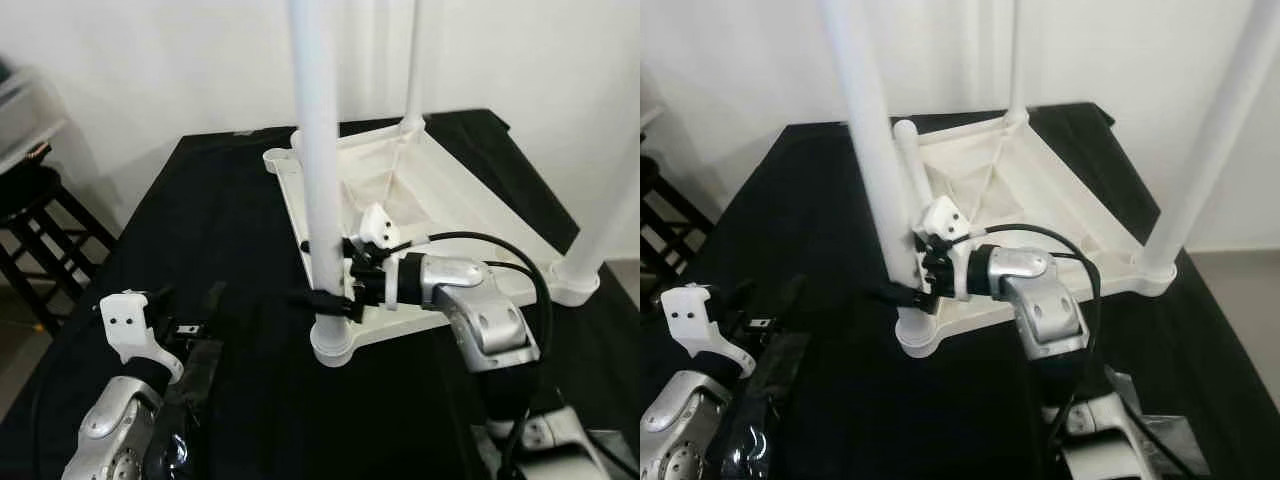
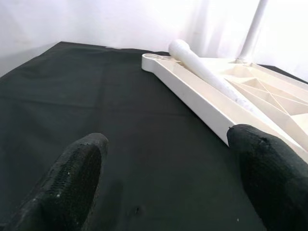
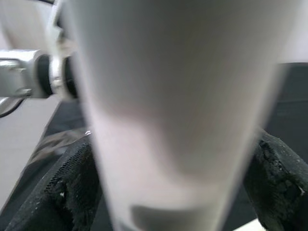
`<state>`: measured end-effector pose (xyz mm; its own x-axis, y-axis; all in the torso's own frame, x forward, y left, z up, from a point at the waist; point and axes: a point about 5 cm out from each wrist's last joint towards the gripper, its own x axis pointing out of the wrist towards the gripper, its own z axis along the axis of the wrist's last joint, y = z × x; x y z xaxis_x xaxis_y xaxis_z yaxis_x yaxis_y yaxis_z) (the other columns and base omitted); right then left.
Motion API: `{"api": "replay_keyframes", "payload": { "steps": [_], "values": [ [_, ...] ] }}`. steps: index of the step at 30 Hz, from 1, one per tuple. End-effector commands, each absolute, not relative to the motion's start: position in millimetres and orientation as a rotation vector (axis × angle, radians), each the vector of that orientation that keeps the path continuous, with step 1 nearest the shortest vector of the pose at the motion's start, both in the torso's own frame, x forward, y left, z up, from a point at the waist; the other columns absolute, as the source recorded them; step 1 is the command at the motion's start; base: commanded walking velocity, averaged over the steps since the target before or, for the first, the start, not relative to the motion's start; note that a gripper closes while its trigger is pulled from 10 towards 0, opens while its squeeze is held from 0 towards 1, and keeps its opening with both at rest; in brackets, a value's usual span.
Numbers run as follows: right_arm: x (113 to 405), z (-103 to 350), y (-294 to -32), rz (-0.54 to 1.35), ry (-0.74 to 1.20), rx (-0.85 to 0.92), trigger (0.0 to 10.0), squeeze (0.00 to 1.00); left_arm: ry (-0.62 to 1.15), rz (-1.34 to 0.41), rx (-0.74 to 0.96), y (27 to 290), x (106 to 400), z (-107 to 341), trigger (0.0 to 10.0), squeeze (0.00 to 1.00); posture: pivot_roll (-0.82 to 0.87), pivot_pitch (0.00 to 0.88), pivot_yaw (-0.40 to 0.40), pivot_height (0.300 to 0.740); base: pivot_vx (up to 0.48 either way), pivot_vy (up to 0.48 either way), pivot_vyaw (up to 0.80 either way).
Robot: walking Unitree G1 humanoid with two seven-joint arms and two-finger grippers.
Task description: Building children table
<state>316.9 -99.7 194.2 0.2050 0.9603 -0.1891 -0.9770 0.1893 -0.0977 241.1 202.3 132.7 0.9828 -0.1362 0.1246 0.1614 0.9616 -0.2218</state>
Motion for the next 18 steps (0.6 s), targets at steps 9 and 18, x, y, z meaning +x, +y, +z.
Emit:
{"api": "replay_keyframes", "payload": {
  "steps": [9,18],
  "values": [
    [334.0,192.2,-95.2,1.586,0.137,-0.154,10.0,0.0,-0.108,-0.151,-0.192,197.7,238.7,127.6,10.0,0.0,0.02,0.0,-0.002,0.74,0.0,0.0,0.0],
    [335.0,176.8,-107.3,1.618,0.178,-0.087,0.0,0.0,-0.119,-0.192,-0.129,195.1,237.0,130.0,10.0,0.0,0.01,0.0,0.008,0.74,0.0,0.0,0.0]
  ]
}}
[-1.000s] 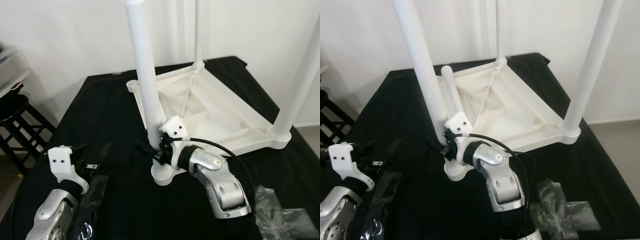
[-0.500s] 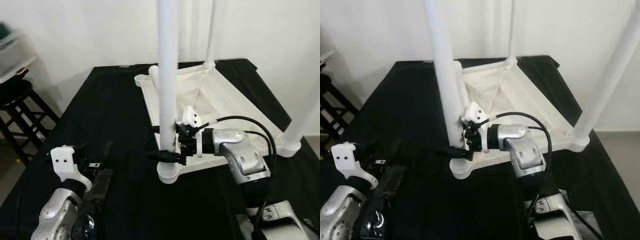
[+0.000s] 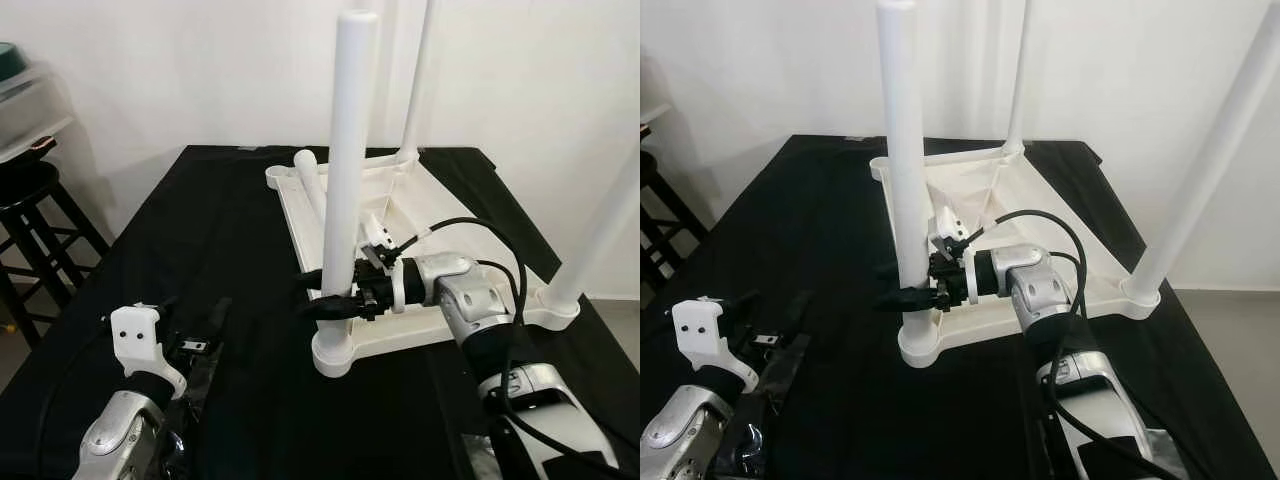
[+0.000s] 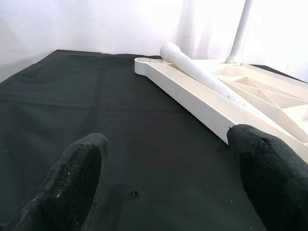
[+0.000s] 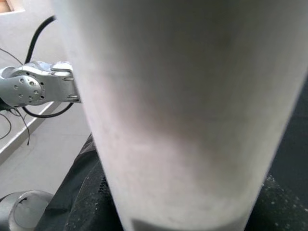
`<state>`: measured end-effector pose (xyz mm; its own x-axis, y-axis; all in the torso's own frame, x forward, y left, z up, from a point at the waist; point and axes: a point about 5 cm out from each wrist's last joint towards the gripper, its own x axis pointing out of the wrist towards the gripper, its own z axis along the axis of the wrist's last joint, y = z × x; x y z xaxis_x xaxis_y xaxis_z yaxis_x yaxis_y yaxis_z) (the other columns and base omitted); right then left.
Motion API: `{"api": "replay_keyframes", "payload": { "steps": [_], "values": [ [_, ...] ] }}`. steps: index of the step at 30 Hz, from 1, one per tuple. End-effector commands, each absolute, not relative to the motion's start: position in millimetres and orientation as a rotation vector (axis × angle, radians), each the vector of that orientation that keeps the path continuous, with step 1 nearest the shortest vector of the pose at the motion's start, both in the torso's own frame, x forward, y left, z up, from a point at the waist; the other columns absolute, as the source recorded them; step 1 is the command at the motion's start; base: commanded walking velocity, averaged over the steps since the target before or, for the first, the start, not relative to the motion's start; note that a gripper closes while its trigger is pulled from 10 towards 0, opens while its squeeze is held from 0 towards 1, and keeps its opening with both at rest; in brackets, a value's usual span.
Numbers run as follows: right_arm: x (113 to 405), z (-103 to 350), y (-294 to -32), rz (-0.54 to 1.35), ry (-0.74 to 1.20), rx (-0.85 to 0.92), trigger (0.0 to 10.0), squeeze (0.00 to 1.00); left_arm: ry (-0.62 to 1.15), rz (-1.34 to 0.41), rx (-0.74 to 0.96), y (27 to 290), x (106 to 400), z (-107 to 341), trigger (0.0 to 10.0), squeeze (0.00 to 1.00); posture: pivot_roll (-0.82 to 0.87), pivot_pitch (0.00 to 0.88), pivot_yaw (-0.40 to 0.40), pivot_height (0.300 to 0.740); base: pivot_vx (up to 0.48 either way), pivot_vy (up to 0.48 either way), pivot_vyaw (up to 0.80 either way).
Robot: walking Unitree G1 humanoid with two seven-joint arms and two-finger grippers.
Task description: Building children table
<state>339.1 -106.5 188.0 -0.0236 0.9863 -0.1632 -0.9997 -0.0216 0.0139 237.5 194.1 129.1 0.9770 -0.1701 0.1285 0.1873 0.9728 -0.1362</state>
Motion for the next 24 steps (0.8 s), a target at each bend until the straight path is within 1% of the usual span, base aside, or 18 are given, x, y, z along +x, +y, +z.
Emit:
{"api": "replay_keyframes", "payload": {
  "steps": [1,2,6,7,8,9,10,11,12,13,14,15,16,20,21,22,23,24],
  "values": [
    [332.9,171.6,-111.0,1.579,0.183,-0.09,0.0,0.0,-0.117,-0.203,-0.126,195.2,236.3,130.3,10.0,0.0,0.0,0.008,0.023,0.74,0.0,0.0,0.0],
    [332.9,171.6,-111.0,1.579,0.183,-0.09,0.0,0.0,-0.117,-0.203,-0.126,195.2,236.3,130.3,10.0,0.0,0.0,0.008,0.023,0.74,0.0,0.0,0.0],
    [315.8,154.9,-117.3,1.461,0.215,-0.111,0.0,0.0,-0.11,-0.226,-0.118,196.5,234.4,131.8,10.0,0.0,-0.01,0.03,0.034,0.74,0.0,0.0,0.0],
    [315.8,154.9,-117.3,1.461,0.215,-0.111,0.0,0.0,-0.11,-0.226,-0.118,196.5,234.4,131.8,10.0,0.0,-0.01,0.03,0.034,0.74,0.0,0.0,0.0],
    [308.6,139.6,-106.0,1.245,0.276,-0.137,0.0,0.0,-0.108,-0.226,-0.117,198.0,233.8,132.0,10.0,0.0,-0.01,0.036,0.03,0.74,0.0,0.0,0.0],
    [308.6,139.6,-106.0,1.245,0.276,-0.137,0.0,0.0,-0.108,-0.226,-0.117,198.0,233.8,132.0,10.0,0.0,-0.01,0.036,0.03,0.74,0.0,0.0,0.0],
    [283.5,122.3,-85.2,1.057,0.341,-0.124,0.0,0.0,-0.106,-0.223,-0.121,200.0,234.0,132.5,10.0,0.0,-0.02,0.047,0.032,0.74,0.0,0.0,0.0],
    [283.5,122.3,-85.2,1.057,0.341,-0.124,0.0,0.0,-0.106,-0.223,-0.121,200.0,234.0,132.5,10.0,0.0,-0.02,0.047,0.032,0.74,0.0,0.0,0.0],
    [265.3,119.3,-70.6,0.9,0.36,-0.1,0.0,0.0,-0.106,-0.221,-0.124,201.7,234.7,133.5,10.0,0.0,-0.02,0.069,0.058,0.74,0.0,0.0,0.0],
    [259.1,125.9,-66.4,0.818,0.313,-0.141,0.0,0.0,-0.106,-0.221,-0.125,202.2,234.8,134.0,10.0,0.0,-0.05,0.059,0.073,0.74,0.0,0.0,0.0],
    [259.1,125.9,-66.4,0.818,0.313,-0.141,0.0,0.0,-0.106,-0.221,-0.125,202.2,234.8,134.0,10.0,0.0,-0.05,0.059,0.073,0.74,0.0,0.0,0.0],
    [264.3,129.4,-69.4,0.762,0.314,-0.093,0.0,0.0,-0.106,-0.217,-0.134,202.7,234.6,134.2,10.0,0.0,-0.04,0.062,0.074,0.74,0.0,0.0,0.0],
    [270.6,130.6,-72.4,0.761,0.297,-0.107,0.0,0.0,-0.106,-0.218,-0.146,202.7,234.0,134.3,10.0,0.0,-0.03,0.072,0.067,0.74,0.0,0.0,0.0],
    [276.1,128.7,-74.0,0.773,0.302,-0.107,0.0,0.0,-0.106,-0.228,-0.156,201.5,234.1,135.2,10.0,0.0,-0.03,0.077,0.061,0.74,0.0,0.0,0.0],
    [277.4,128.8,-72.4,0.789,0.295,-0.122,4.6,0.0,-0.107,-0.228,-0.156,201.4,234.3,135.5,10.0,0.0,-0.03,0.074,0.061,0.74,0.0,0.0,0.0],
    [277.7,129.5,-71.7,0.791,0.294,-0.125,4.6,0.0,-0.108,-0.227,-0.155,201.2,234.7,135.6,10.0,0.0,-0.03,0.067,0.061,0.74,0.0,0.0,0.0],
    [276.7,133.0,-71.2,0.772,0.3,-0.131,10.0,0.0,-0.11,-0.222,-0.155,201.6,234.5,135.6,10.0,0.0,-0.03,0.067,0.061,0.74,0.0,0.0,0.0],
    [276.7,133.0,-71.2,0.772,0.3,-0.131,10.0,0.0,-0.11,-0.222,-0.155,201.6,234.5,135.6,10.0,0.0,-0.03,0.067,0.061,0.74,0.0,0.0,0.0]
  ]
}}
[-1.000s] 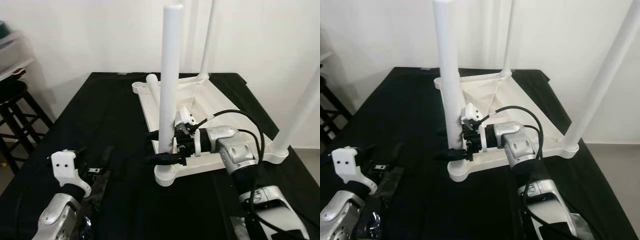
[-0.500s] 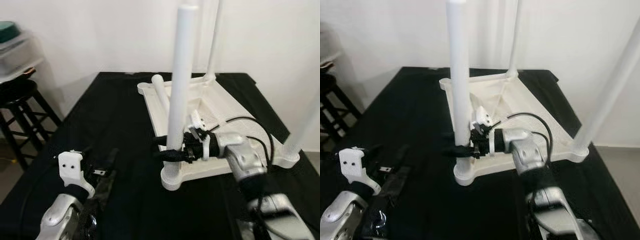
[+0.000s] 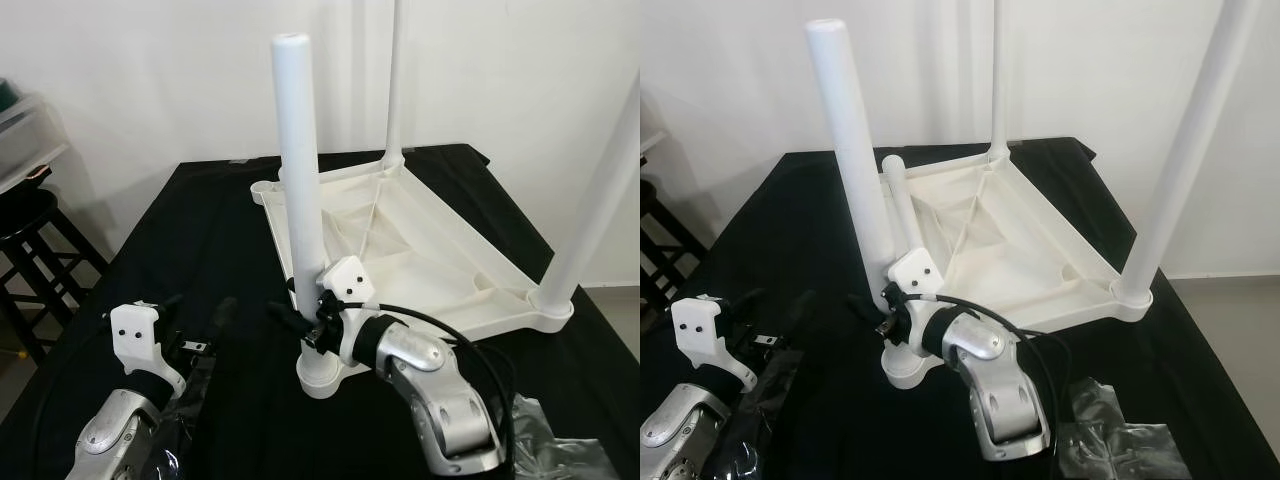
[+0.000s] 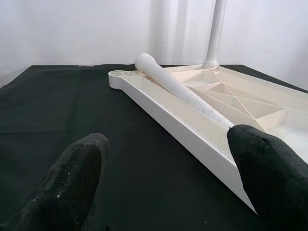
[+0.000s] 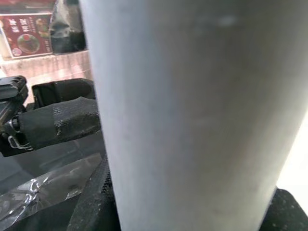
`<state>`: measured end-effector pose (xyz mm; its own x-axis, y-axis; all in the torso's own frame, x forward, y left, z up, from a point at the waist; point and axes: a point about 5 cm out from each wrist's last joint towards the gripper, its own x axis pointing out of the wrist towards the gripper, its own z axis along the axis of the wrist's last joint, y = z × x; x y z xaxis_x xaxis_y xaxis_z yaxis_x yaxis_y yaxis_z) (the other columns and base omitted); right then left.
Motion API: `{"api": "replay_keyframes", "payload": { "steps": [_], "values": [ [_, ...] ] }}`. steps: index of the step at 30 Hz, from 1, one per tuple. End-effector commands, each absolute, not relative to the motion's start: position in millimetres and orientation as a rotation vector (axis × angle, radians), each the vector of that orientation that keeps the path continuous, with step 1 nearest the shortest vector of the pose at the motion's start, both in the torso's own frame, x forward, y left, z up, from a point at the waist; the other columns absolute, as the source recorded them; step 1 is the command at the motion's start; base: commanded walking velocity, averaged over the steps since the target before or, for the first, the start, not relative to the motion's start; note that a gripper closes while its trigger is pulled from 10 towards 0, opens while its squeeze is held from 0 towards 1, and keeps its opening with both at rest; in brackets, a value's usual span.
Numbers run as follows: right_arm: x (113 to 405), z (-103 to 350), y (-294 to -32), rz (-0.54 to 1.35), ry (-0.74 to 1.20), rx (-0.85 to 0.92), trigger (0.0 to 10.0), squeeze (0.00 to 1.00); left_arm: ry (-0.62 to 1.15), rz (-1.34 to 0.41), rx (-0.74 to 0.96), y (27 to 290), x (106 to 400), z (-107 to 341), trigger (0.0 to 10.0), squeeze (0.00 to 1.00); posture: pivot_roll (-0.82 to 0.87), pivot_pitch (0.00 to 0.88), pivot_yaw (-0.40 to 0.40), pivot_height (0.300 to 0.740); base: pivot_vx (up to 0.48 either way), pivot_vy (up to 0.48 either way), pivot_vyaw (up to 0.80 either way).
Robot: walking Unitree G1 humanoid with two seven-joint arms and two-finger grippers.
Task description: Building children table
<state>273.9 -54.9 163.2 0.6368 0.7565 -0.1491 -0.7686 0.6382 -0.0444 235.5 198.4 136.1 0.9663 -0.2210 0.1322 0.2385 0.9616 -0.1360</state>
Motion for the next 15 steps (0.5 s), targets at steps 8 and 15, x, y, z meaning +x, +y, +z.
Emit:
{"api": "replay_keyframes", "payload": {
  "steps": [8,15],
  "values": [
    [293.0,179.4,-79.4,1.177,0.112,-0.14,10.0,1.0,-0.112,-0.212,-0.162,201.0,238.3,133.8,10.0,0.0,-0.03,0.038,0.056,0.74,0.0,0.0,0.0],
    [307.0,196.1,-98.0,1.508,0.103,-0.197,10.0,0.0,-0.114,-0.216,-0.169,199.4,239.4,133.5,10.0,0.0,-0.03,0.031,0.049,0.74,0.0,0.0,0.0]
  ]
}}
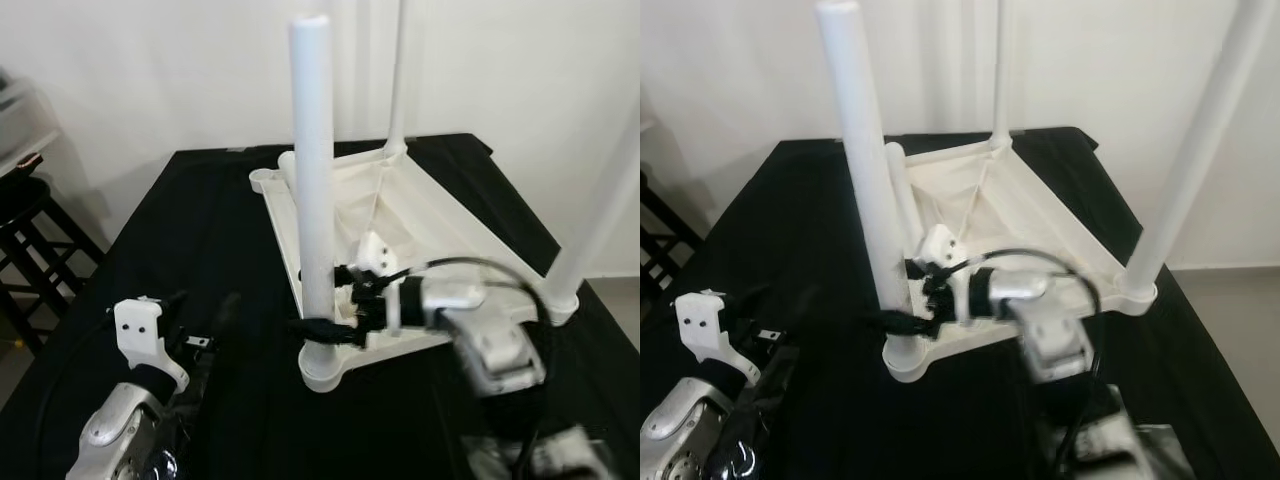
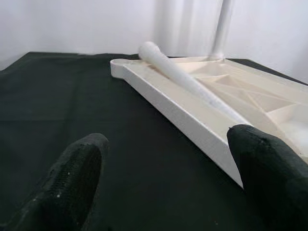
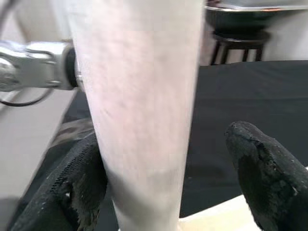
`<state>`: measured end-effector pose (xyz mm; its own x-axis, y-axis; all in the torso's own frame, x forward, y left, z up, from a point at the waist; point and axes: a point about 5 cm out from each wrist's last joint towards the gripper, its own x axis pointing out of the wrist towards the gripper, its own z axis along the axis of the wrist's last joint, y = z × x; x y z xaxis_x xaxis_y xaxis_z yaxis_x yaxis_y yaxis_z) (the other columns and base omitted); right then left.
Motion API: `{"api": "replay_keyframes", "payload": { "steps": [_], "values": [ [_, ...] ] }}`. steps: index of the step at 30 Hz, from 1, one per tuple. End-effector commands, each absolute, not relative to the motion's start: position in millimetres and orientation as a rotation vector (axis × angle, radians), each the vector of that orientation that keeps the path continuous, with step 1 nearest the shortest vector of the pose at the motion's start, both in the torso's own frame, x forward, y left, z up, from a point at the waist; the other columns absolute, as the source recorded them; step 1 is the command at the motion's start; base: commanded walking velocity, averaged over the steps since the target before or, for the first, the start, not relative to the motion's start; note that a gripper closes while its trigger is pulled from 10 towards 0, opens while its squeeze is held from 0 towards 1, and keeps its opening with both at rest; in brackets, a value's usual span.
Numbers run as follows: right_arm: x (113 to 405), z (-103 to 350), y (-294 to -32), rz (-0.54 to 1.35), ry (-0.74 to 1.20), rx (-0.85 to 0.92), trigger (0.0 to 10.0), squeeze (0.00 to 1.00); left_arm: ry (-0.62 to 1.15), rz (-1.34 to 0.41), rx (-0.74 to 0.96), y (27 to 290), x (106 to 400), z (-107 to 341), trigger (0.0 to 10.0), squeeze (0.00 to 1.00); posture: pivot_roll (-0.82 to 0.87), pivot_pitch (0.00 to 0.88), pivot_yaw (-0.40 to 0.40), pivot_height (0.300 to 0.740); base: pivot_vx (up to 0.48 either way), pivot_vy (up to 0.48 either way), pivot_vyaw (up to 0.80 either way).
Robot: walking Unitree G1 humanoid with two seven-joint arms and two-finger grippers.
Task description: Building children table
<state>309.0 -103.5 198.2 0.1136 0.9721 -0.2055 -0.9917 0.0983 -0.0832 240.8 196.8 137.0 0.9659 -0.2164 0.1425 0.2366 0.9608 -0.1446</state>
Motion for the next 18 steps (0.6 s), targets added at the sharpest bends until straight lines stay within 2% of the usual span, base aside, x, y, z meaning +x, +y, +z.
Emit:
{"api": "replay_keyframes", "payload": {
  "steps": [1,9,10,11,12,13,18],
  "values": [
    [307.0,196.1,-98.0,1.508,0.103,-0.197,10.0,0.0,-0.114,-0.216,-0.169,199.4,239.4,133.5,10.0,0.0,-0.03,0.031,0.049,0.74,0.0,0.0,0.0],
    [321.9,195.3,-88.8,1.574,0.12,-0.146,10.0,0.0,-0.117,-0.212,-0.173,198.6,239.5,133.0,10.0,0.0,-0.01,0.025,0.038,0.74,0.0,0.0,0.0],
    [328.3,190.1,-85.6,1.594,0.144,-0.135,8.2,0.0,-0.12,-0.208,-0.174,198.1,239.2,132.9,10.0,0.0,0.0,0.025,0.027,0.74,0.0,0.0,0.0],
    [332.2,184.1,-84.1,1.62,0.172,-0.129,4.4,0.0,-0.124,-0.202,-0.175,197.6,238.9,133.0,10.0,0.0,0.0,0.023,0.022,0.74,0.0,0.0,0.0],
    [332.2,184.1,-84.1,1.62,0.172,-0.129,4.4,0.0,-0.124,-0.202,-0.175,197.6,238.9,133.0,10.0,0.0,0.0,0.023,0.022,0.74,0.0,0.0,0.0],
    [334.2,178.7,-84.1,1.637,0.197,-0.13,0.0,0.0,-0.128,-0.197,-0.176,197.4,238.5,133.2,10.0,0.0,0.0,0.026,0.018,0.74,0.0,0.0,0.0],
    [335.9,171.5,-89.5,1.663,0.238,-0.118,0.0,0.0,-0.134,-0.19,-0.179,196.6,237.9,133.5,10.0,0.0,0.0,0.028,0.014,0.74,0.0,0.0,0.0]
  ]
}}
